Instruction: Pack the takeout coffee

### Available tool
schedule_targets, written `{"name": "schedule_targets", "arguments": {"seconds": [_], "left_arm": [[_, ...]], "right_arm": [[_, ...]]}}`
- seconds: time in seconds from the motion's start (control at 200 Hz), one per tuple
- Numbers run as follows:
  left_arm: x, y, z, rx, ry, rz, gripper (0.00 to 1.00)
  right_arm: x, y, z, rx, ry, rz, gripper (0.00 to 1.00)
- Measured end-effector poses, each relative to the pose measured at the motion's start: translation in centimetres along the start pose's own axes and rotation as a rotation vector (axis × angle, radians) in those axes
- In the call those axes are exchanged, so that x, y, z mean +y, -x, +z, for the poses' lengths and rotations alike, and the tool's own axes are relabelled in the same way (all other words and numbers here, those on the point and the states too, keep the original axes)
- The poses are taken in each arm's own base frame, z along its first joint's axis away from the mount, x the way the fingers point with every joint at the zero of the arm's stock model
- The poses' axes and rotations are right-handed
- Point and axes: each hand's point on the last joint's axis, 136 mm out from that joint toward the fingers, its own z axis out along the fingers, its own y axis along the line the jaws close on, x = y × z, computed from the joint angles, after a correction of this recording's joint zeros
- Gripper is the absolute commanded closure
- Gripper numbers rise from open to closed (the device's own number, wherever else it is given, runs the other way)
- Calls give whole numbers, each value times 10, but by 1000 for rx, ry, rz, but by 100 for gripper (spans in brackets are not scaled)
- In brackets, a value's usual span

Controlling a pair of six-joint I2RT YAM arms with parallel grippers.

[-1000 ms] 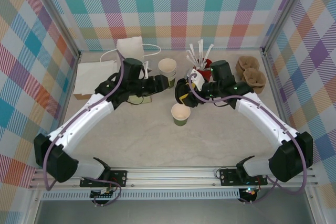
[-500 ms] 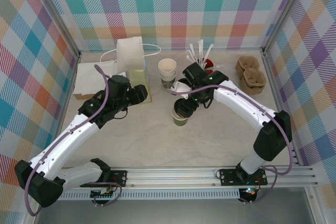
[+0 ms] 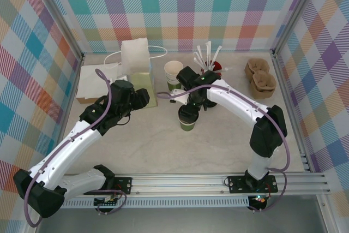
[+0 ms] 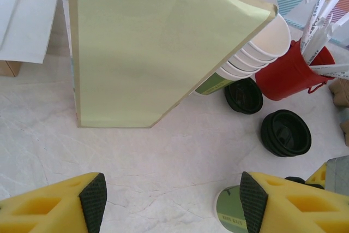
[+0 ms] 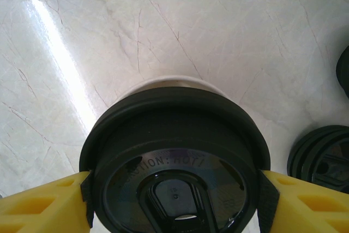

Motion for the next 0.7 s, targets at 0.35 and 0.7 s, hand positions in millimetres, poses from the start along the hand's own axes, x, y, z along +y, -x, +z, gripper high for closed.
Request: {"name": "schedule_targets", "arguments": {"seconds": [0.35, 0.7], "left_arm": [[0, 2, -3, -7, -6, -2, 32], [0, 2, -3, -8, -7, -2, 31]], "right_arm": [[2, -3, 11, 47, 8, -15, 26], [2, -2, 11, 46, 9, -15, 13]]}}
